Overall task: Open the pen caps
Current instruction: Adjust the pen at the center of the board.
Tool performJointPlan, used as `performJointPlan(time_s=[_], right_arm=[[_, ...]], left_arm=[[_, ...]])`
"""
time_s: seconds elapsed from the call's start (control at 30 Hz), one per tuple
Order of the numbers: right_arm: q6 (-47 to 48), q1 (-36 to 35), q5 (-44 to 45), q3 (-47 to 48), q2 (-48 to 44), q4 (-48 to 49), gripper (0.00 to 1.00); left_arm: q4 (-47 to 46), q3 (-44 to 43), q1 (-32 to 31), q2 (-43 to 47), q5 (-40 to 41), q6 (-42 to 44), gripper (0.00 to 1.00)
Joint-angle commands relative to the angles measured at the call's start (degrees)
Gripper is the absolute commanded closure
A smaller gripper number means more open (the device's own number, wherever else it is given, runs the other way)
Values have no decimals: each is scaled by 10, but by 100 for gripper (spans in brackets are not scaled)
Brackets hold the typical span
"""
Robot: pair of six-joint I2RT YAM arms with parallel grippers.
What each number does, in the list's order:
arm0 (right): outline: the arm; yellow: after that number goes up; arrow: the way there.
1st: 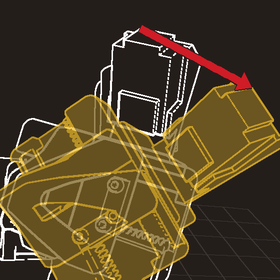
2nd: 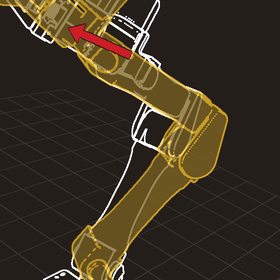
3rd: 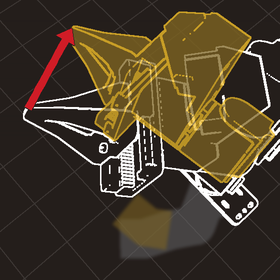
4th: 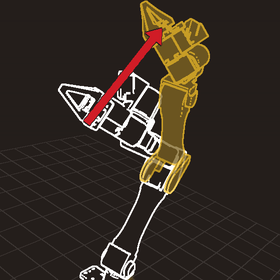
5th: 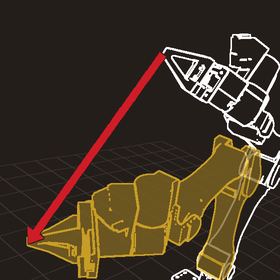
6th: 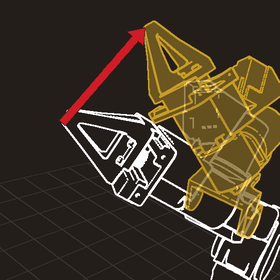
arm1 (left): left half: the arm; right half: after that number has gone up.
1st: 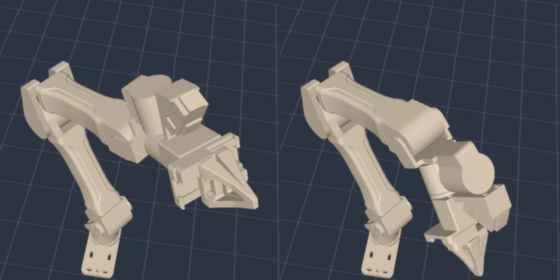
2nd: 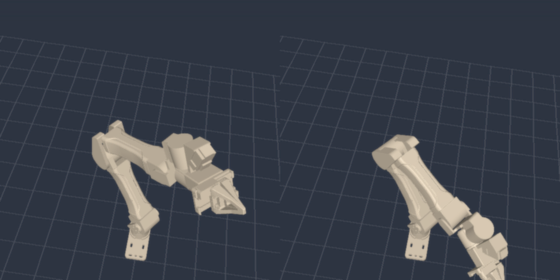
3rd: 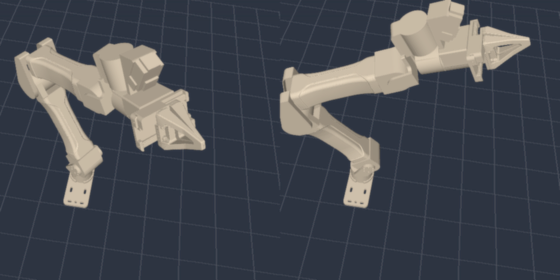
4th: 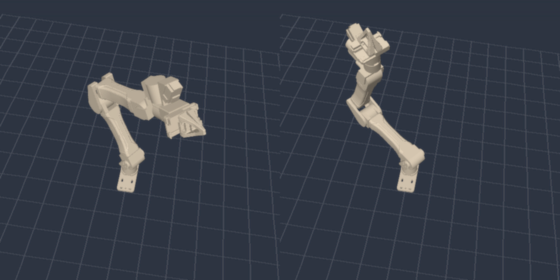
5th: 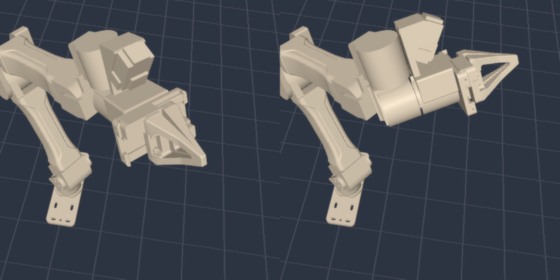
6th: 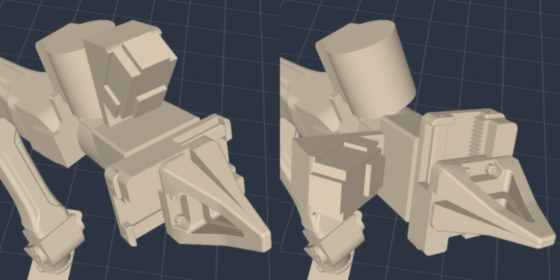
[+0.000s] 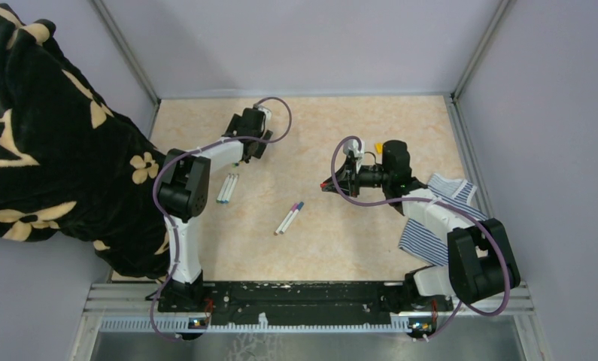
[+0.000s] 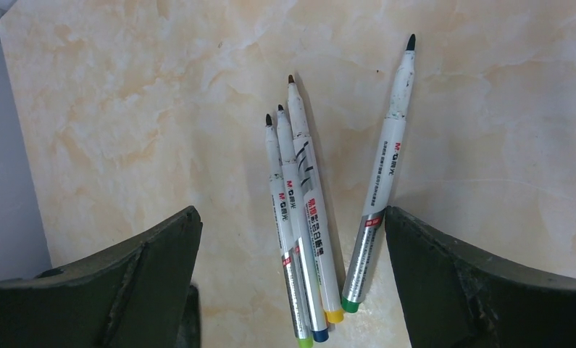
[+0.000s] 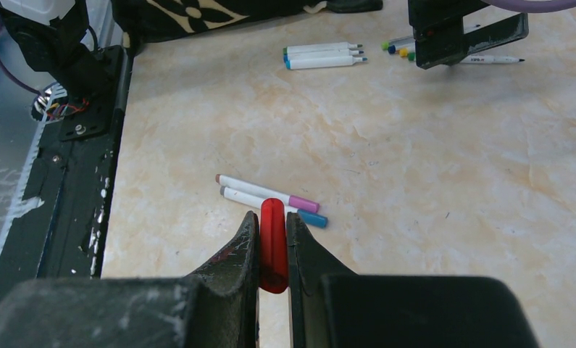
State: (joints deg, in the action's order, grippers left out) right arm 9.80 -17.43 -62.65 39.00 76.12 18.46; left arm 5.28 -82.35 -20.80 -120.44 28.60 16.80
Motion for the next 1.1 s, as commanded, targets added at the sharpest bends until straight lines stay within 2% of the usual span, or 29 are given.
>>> performJointPlan(time_s=[0.0,0.23,1.07], right_arm=[[-2,4,-11,3,-22,27,100],[-3,4,-11,3,-22,27,100],[-3,4,-11,2,-19,30,100]], left_arm=[[-15,1,9,0,2,-1,0],[-13,-23,10,-15,-17,-5,0],[0,-67,30,-61,17,-8,0]])
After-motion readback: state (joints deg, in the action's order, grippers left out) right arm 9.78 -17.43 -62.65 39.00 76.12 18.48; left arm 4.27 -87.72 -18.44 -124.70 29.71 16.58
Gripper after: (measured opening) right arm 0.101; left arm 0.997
